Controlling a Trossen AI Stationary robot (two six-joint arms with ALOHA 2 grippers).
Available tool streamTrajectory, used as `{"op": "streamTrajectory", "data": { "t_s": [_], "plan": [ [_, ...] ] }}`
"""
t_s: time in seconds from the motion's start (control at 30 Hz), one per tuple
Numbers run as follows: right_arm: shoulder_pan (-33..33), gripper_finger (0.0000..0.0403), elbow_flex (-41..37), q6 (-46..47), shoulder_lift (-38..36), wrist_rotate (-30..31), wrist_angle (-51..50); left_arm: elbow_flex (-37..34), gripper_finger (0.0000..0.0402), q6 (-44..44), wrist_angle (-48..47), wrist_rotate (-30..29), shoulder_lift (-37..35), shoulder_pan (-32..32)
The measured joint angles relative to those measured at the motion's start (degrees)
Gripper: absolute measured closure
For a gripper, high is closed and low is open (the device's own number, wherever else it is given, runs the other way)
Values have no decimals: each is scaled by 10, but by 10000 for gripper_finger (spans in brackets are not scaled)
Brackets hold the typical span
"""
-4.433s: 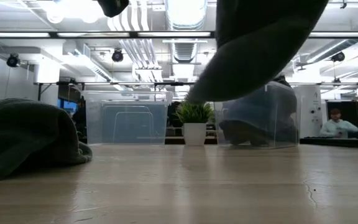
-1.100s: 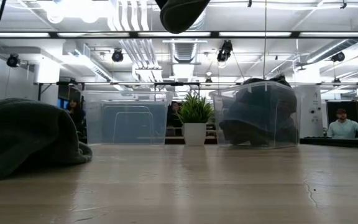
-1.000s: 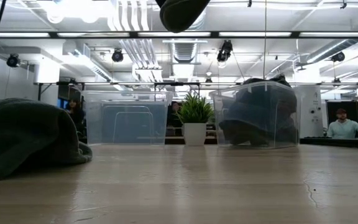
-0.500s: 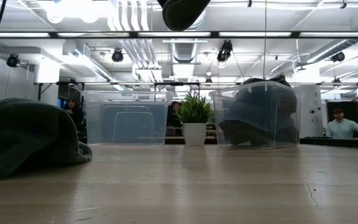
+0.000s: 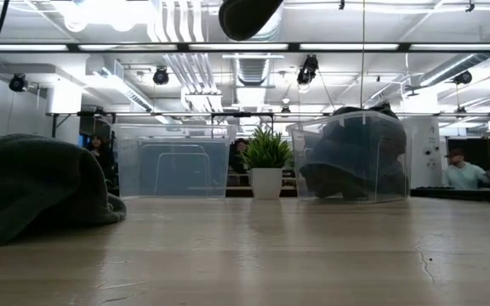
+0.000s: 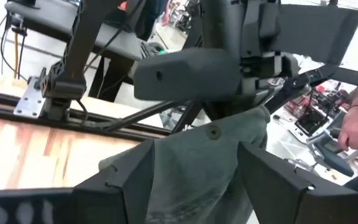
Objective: Pick and place caps into container
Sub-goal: Put the right black cap into the left transparent container
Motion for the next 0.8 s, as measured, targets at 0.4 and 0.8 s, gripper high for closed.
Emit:
{"op": "streamTrajectory", "data": {
  "t_s": [0.4,0.8],
  "plan": [
    [0,394,0,-8,0,-14,1,-1,148,22,18,38,29,-5],
    [-5,394,0,-17,0,-12,1,-1,147,18,87,139,35,-15]
  ]
}}
